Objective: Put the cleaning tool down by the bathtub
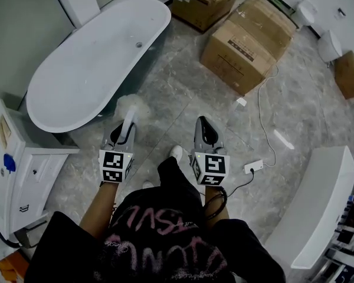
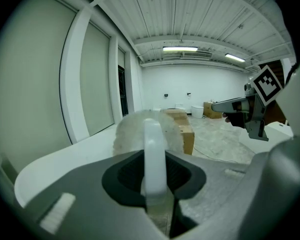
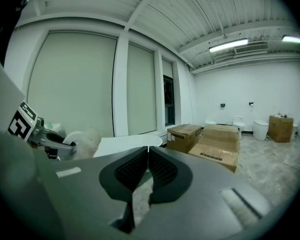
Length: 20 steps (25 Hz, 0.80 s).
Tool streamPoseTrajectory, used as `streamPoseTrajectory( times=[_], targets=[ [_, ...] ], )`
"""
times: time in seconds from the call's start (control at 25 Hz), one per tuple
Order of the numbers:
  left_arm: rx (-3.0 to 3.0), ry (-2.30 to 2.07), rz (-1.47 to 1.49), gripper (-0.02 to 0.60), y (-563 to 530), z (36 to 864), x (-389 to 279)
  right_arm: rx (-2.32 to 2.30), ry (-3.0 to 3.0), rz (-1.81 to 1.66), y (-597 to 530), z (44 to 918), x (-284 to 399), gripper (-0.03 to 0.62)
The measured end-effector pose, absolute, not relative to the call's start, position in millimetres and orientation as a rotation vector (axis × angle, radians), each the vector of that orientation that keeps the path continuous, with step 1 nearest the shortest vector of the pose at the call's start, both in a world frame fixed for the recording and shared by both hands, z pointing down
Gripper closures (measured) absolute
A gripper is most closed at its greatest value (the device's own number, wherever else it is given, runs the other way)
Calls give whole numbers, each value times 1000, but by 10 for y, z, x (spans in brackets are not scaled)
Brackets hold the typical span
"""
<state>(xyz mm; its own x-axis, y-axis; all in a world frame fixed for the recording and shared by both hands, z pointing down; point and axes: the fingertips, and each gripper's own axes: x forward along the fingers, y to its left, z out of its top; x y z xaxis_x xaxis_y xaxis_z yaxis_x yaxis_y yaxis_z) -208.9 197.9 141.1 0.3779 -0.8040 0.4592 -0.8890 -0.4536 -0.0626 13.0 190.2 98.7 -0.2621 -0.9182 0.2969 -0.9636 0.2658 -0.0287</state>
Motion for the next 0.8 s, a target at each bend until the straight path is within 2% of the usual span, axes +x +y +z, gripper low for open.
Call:
streamPoseTrajectory(
  times=[0.44,0.8],
  targets=[
    [2457,-1538,764,495,1098,1459,-1710,1689,-2355,381,903,1438,480,572],
    [2398,-1543,781,495,651,1414,-1372,1594,-2370,432,493,1485,723,571]
  ],
)
